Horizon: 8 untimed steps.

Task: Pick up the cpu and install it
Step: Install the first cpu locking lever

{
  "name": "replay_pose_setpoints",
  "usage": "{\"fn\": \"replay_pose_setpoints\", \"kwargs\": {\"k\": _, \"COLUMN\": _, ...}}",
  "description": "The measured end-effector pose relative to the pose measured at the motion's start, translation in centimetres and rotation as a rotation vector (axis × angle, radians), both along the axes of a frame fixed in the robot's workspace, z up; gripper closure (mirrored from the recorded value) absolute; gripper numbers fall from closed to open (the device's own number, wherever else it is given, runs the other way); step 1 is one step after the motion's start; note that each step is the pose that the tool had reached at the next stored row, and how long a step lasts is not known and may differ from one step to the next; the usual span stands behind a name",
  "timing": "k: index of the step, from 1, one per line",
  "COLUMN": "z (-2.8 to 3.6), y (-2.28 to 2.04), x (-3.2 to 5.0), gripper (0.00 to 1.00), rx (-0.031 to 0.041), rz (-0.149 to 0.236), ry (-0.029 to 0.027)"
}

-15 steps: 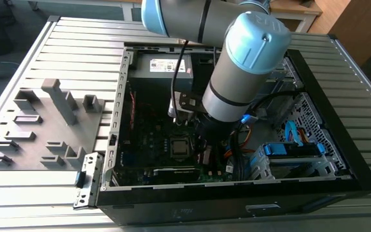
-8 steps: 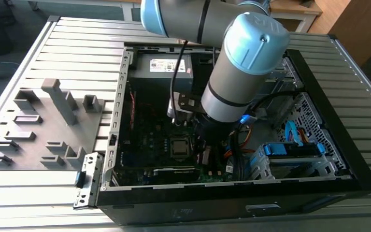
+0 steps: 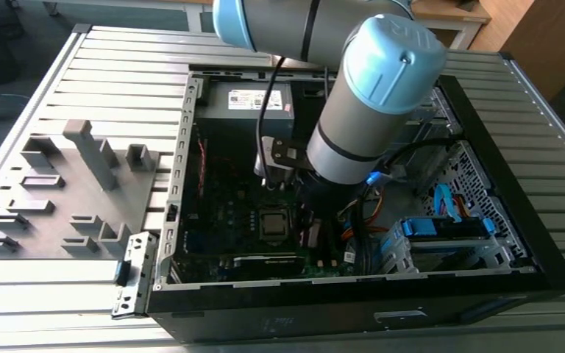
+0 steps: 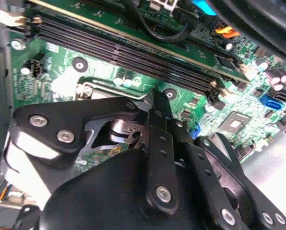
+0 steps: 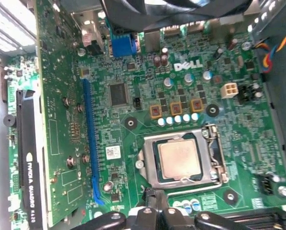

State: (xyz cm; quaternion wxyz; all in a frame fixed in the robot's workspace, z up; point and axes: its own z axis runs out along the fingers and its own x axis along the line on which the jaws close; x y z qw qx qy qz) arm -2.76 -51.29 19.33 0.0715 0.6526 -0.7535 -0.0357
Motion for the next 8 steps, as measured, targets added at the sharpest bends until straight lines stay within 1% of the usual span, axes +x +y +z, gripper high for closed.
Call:
{"fn": "replay_pose_setpoints", "kwargs": {"k": 5, "z": 0.72, "y": 0.00, "x": 0.00, "gripper": 0.89, "rx": 0.0291, "rz": 0.000, "ry": -0.0001}}
{"fn": "replay_pose_setpoints", "kwargs": {"k": 7, "z": 1.05, "y": 0.00, "x": 0.00, "gripper": 0.89, "rx": 0.0380, "rz": 0.000, "ry": -0.0001}}
{"fn": "replay_pose_setpoints", "kwargs": {"k": 8, "z": 1.26, "y": 0.00, "x": 0.00, "gripper": 0.89, "rx": 0.0412, "rz": 0.000, "ry": 0.0000}}
